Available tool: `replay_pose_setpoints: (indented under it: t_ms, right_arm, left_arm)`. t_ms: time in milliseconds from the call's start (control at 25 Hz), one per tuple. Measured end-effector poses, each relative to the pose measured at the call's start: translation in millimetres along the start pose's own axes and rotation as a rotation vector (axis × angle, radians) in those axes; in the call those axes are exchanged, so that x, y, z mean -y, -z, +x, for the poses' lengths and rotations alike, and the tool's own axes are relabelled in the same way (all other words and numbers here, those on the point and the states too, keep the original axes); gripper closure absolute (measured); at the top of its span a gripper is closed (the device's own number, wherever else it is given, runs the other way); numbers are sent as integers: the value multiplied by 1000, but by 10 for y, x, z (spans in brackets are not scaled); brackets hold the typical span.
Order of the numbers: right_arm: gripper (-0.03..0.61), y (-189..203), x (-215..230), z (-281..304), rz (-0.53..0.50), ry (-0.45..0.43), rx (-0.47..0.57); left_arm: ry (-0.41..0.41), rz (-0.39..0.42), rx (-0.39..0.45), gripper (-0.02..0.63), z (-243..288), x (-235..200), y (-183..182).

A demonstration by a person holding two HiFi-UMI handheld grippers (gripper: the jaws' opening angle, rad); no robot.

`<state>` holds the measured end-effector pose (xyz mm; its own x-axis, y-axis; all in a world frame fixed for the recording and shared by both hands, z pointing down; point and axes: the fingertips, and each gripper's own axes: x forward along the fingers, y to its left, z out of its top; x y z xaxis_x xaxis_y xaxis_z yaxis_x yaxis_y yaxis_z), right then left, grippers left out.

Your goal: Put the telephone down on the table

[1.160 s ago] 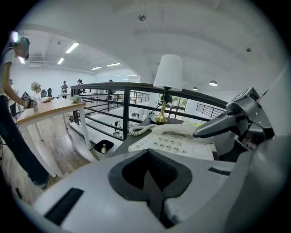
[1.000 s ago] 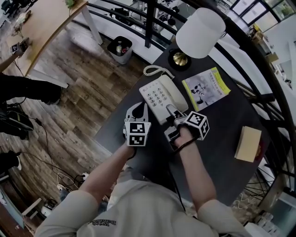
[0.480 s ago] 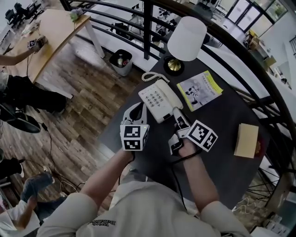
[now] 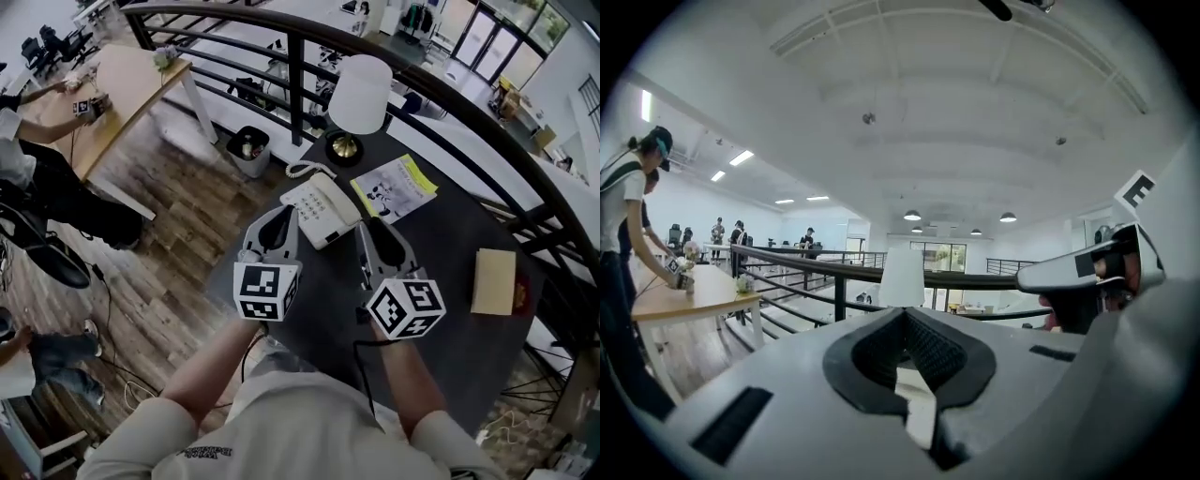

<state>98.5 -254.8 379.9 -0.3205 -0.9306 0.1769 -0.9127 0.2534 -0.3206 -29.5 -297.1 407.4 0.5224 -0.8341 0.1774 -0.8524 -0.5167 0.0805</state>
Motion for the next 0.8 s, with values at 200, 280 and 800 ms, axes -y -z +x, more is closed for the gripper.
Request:
replay_pose_setpoints:
  t_ms: [200,280,800]
  right_arm:
    - [503,-364,-269,-354,-203,-14,95]
    - [511,-477,-368,-483,-265,-25,118]
    - [541,-550,-616,-994,-411,-15,170]
  left_arm:
    - [43,48,67,609,-286,248,-355]
    - [52,55,102,609,-419,327,-479]
    - [94,71,186,609,-1068,673,-740]
